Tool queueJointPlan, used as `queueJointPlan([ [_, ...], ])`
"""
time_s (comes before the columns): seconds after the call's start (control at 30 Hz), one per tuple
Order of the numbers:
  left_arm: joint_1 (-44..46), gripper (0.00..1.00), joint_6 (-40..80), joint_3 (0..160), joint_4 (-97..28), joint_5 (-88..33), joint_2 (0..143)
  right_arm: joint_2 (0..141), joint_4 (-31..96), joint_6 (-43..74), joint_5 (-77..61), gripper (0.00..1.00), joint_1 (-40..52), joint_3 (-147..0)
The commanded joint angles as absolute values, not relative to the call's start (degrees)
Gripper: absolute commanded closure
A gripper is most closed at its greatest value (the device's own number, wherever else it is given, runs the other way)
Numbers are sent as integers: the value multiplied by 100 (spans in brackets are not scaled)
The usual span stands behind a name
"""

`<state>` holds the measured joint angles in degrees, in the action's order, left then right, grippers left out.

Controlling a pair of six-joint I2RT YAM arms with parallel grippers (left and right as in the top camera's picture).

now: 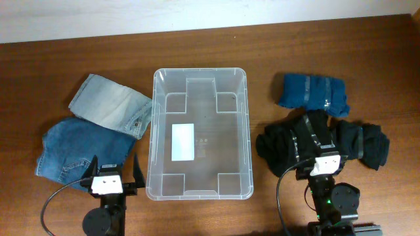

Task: Pack container

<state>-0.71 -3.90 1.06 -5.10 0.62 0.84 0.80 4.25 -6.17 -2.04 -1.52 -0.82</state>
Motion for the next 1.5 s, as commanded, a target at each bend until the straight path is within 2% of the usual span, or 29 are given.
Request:
queueJointPlan([
  [0.0, -80, 1, -274, 93, -532, 38, 34, 38, 436, -51, -294, 2, -189, -113],
  [0.27, -80, 1, 86, 998, -1055, 40, 390, 530, 827, -51, -333, 2, -189, -1120],
  [0.5, -80, 1, 89, 2436, -1900, 132, 1796, 2342, 1881, -54, -716, 2, -191, -2849],
  [0.67, -80, 1, 89, 3896, -3063, 128, 3428, 4327, 3780, -56, -733, 2, -189, -4915],
  [0.7, -80, 1, 86, 4687, -3815, 128, 4189, 5295, 4906, -58, -875, 2, -189, -6069],
  [0.83, -80, 0, 84, 5625, -4700, 126, 5048, 6281, 5878, -128, -1850, 1, -189, -7297],
  [0.87, -80, 1, 86, 5798, -4862, 126, 5207, 6451, 5946, -292, -2176, 21, -189, -7461],
  [0.9, -80, 0, 86, 5942, -4993, 123, 5345, 6639, 5964, -436, -2530, 53, -189, -7607],
  [0.93, -80, 1, 86, 6051, -5089, 123, 5463, 6803, 5964, -438, -2687, 69, -189, -7708],
  [1.03, -80, 1, 86, 6141, -5155, 123, 5642, 7201, 6064, -401, -2532, 96, -30, -7791],
  [1.33, -80, 1, 84, 6139, -5148, 128, 5732, 8337, 6114, -54, -1463, 96, 1216, -7791],
  [1.47, -80, 1, 84, 6139, -5146, 128, 5732, 8707, 5846, 21, -1446, 96, 1708, -7791],
])
